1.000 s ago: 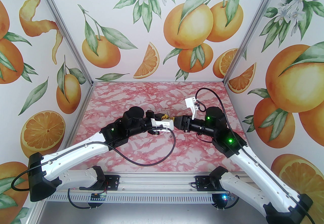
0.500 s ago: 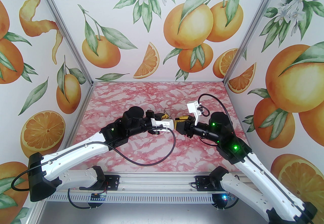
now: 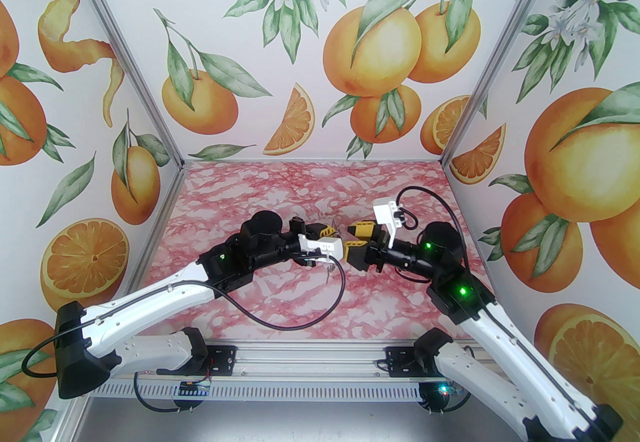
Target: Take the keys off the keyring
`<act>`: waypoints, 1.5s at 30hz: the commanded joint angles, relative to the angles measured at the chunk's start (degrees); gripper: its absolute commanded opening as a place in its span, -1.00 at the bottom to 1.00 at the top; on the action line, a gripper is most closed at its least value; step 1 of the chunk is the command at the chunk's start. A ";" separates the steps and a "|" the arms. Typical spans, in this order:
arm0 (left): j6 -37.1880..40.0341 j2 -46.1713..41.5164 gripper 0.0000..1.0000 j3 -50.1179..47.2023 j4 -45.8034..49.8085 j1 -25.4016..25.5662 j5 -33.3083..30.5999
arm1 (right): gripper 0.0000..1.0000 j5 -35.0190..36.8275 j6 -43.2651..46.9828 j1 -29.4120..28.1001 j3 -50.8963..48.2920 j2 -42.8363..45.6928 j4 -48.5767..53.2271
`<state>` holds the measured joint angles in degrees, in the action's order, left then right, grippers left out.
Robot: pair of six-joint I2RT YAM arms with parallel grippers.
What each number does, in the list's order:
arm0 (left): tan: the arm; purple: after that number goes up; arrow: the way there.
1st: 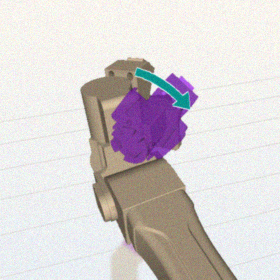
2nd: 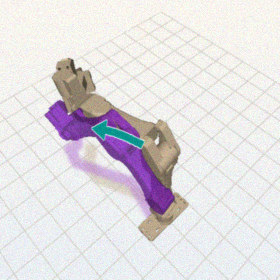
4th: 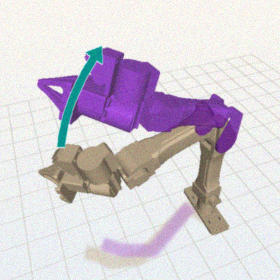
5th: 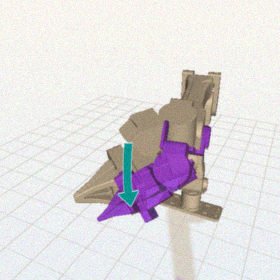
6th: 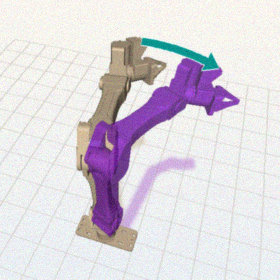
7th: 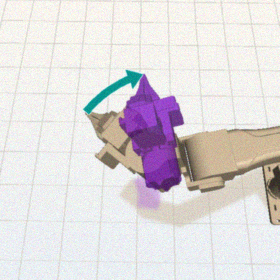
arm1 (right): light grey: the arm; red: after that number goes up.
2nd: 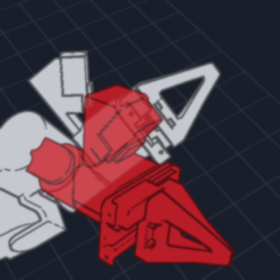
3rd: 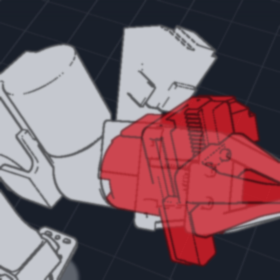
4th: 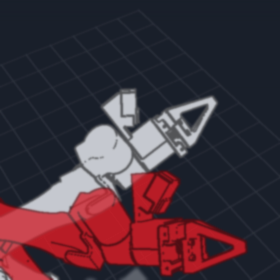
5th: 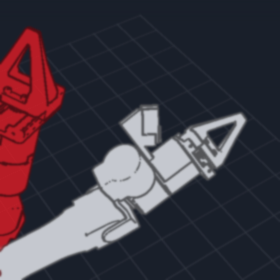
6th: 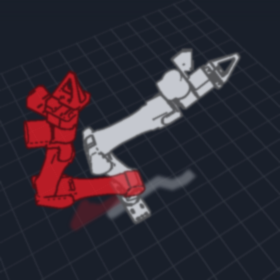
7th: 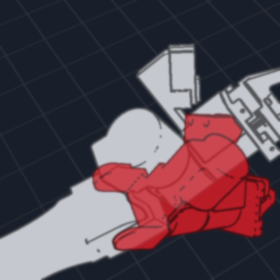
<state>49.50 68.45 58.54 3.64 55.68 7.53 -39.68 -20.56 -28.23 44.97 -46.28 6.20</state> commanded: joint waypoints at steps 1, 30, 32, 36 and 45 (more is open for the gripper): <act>-0.01 -1.82 -1.00 -0.36 -3.79 0.20 2.05 | 0.40 -6.97 -2.45 0.71 2.59 -3.54 -3.73; -0.09 -2.11 -1.00 -0.11 -4.33 0.21 1.08 | -0.01 -12.04 -8.00 2.78 -1.98 -0.03 -5.76; -0.11 -2.09 -1.00 -0.10 -4.34 0.15 1.34 | -0.02 -12.37 -8.56 2.74 -2.19 -0.48 -6.66; -0.01 -2.29 -1.00 -0.01 -4.07 0.19 0.88 | -0.04 -12.54 -7.26 3.09 -2.29 -0.29 -4.71; -0.58 -2.35 -1.00 0.05 -4.39 0.15 1.94 | -0.28 -11.35 -8.25 3.44 -2.96 -1.54 -9.01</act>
<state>49.47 67.51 58.46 1.45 55.99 8.58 -50.63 -28.56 -25.04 41.95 -47.05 0.73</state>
